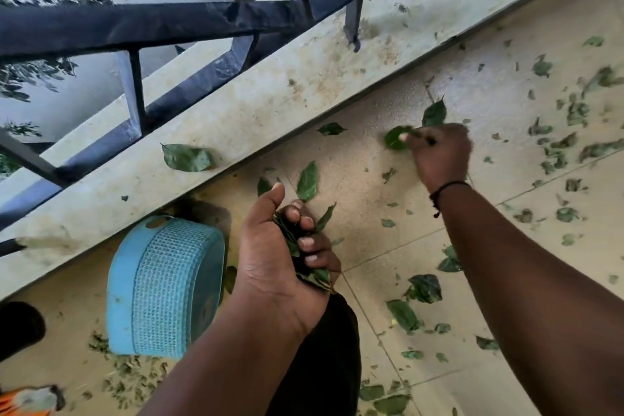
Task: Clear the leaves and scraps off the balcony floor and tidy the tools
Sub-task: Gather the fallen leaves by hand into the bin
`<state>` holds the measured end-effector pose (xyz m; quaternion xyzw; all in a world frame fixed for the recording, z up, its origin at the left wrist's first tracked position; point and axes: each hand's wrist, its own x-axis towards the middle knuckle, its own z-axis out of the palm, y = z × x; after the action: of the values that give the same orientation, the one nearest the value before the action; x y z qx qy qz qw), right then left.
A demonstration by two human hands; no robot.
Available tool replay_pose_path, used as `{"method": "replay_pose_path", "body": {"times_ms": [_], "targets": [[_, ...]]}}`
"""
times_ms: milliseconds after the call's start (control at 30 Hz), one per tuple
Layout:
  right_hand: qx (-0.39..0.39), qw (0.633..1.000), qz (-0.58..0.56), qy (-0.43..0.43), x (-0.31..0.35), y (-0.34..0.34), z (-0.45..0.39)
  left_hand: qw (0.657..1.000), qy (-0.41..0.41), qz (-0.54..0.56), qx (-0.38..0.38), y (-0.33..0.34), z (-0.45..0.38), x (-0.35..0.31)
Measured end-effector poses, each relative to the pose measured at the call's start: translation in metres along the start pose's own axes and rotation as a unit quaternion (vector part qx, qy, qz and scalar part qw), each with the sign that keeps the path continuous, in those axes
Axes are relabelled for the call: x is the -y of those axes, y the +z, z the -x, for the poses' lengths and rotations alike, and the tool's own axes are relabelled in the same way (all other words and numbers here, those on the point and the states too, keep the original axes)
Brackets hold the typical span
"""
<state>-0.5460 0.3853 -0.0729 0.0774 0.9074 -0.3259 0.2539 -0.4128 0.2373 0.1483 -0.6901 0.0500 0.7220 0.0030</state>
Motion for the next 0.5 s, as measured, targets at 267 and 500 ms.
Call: {"method": "replay_pose_path", "body": {"times_ms": [267, 500], "targets": [[0.050, 0.985, 0.165, -0.019, 0.003, -0.026, -0.053, 0.999, 0.022, -0.024, -0.017, 0.004, 0.002, 0.002], [0.099, 0.993, 0.056, 0.032, 0.020, -0.032, -0.046, 0.998, 0.040, -0.023, -0.032, 0.000, 0.002, 0.005]]}}
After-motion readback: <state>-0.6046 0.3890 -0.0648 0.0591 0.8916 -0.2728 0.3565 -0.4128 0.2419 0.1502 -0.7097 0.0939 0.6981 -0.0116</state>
